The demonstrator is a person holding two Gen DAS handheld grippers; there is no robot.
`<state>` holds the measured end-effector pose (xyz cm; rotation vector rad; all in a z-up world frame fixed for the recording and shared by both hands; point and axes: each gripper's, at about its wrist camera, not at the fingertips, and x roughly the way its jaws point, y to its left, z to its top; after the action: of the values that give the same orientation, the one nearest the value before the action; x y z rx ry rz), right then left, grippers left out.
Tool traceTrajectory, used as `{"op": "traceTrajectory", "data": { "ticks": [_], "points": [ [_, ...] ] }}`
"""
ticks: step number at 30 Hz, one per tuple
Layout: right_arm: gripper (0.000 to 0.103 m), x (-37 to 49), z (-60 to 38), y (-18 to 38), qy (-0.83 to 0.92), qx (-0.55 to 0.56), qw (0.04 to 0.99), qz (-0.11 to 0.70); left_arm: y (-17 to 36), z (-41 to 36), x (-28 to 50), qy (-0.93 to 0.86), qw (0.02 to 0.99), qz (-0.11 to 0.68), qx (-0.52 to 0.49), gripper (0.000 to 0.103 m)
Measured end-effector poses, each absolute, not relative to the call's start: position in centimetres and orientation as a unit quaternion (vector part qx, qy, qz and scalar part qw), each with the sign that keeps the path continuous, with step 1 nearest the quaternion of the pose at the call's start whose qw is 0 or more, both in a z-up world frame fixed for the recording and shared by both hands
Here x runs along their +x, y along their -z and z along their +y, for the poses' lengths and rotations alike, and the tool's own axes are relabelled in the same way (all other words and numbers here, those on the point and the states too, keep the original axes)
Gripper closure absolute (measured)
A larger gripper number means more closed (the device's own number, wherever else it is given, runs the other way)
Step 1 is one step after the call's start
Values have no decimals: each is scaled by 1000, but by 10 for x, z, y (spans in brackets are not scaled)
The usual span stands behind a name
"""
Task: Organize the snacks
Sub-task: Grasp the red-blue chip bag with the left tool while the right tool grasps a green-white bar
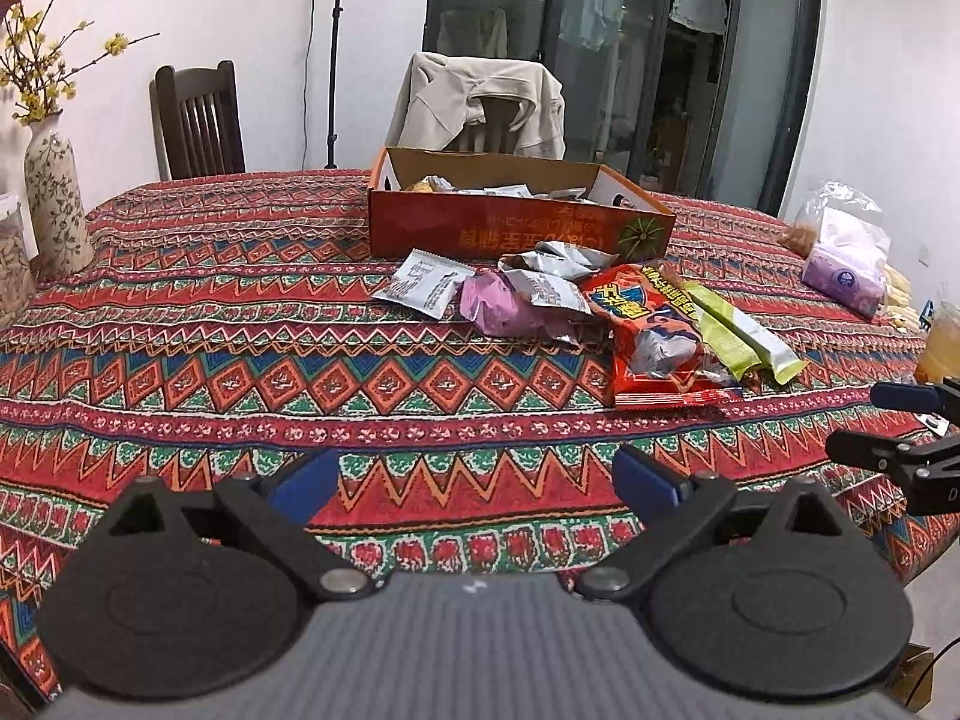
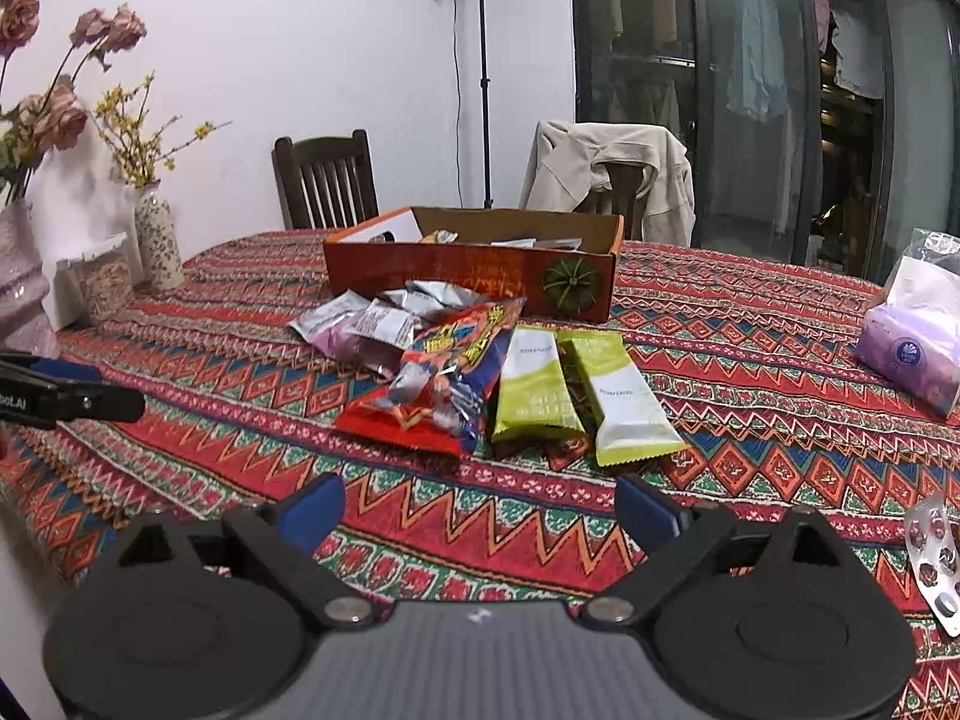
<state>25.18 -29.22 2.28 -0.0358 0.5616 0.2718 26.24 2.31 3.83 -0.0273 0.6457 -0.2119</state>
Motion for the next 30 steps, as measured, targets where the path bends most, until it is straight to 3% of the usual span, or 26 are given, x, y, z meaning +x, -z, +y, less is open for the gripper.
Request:
{"op": "traceTrajectory", "data": {
  "ticks": [13,25,27,30],
  "points": [
    [6,270,-284,-23,-121,-29,951,282,-28,16,301,126,932,337,-36,3],
    [6,312,-324,-11,-81,-8,955,285,-26,-75,362,219,909,350,-55,4],
    [6,318,-332,-10,-77,-4,956,284,-22,-94,379,218,905,360,-52,7],
    [6,327,-343,-8,-76,2,956,284,-13,-113,401,224,893,385,-66,25]
  ]
}}
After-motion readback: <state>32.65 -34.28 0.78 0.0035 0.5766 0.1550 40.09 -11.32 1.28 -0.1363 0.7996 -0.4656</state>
